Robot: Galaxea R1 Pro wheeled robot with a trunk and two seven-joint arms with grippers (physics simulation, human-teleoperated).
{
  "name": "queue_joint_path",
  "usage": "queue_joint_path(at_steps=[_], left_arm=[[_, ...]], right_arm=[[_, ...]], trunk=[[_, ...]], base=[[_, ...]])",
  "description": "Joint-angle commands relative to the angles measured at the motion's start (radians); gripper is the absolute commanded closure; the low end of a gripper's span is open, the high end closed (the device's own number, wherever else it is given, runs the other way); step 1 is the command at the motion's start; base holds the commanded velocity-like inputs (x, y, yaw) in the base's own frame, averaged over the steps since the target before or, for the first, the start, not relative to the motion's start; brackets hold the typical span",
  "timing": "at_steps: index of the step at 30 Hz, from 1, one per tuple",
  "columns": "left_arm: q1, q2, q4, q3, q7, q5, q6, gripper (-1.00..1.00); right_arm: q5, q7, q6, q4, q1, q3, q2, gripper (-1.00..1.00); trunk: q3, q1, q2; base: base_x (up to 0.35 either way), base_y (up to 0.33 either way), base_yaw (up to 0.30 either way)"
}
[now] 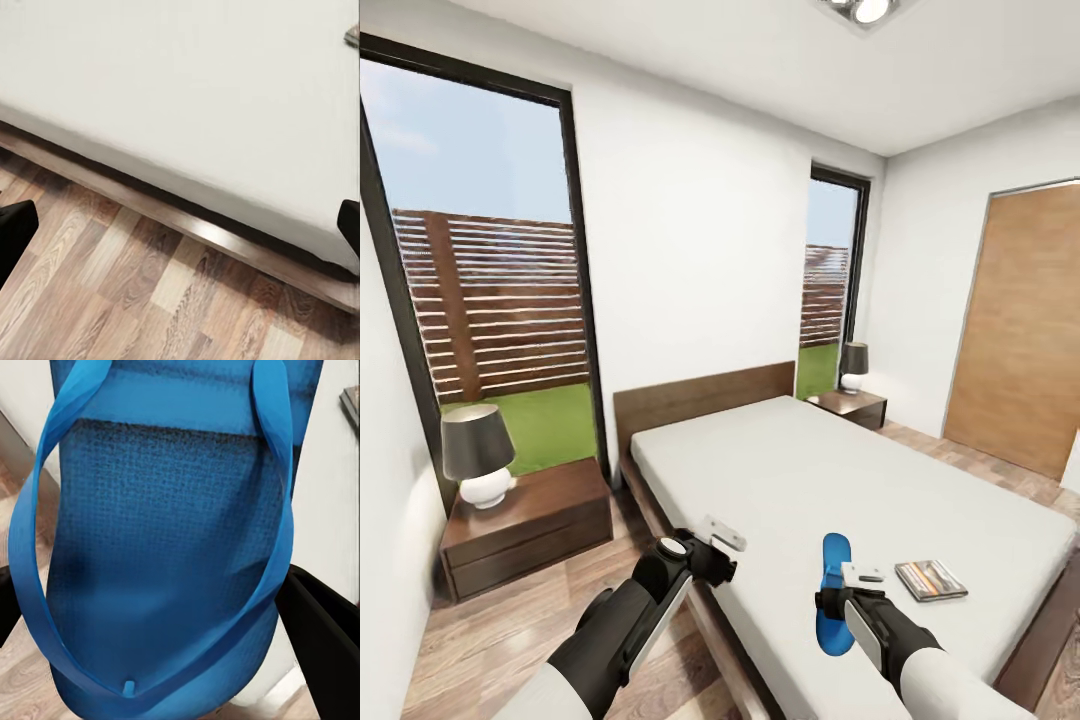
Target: In the bedroom, move the book from the bed onto either nightstand, and place the two sandals side by side next to the bed.
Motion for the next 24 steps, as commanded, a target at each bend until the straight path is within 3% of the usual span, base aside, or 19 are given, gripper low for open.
queue_joint_path(at_steps=[1, 24], left_arm=[[0.000, 0.000, -0.001, 0.000, -0.002, 0.000, 0.005, -1.00], [0.000, 0.000, -0.001, 0.000, -0.002, 0.000, 0.005, -1.00]], right_arm=[[-0.010, -0.005, 0.004, -0.002, 0.000, 0.000, 0.000, 1.00], [-0.010, -0.005, 0.004, -0.002, 0.000, 0.000, 0.000, 1.00]], trunk=[[0.000, 0.000, -0.001], [0.018, 0.000, -0.001]], base=[[0.000, 0.000, -0.261], [0.000, 0.000, -0.255]])
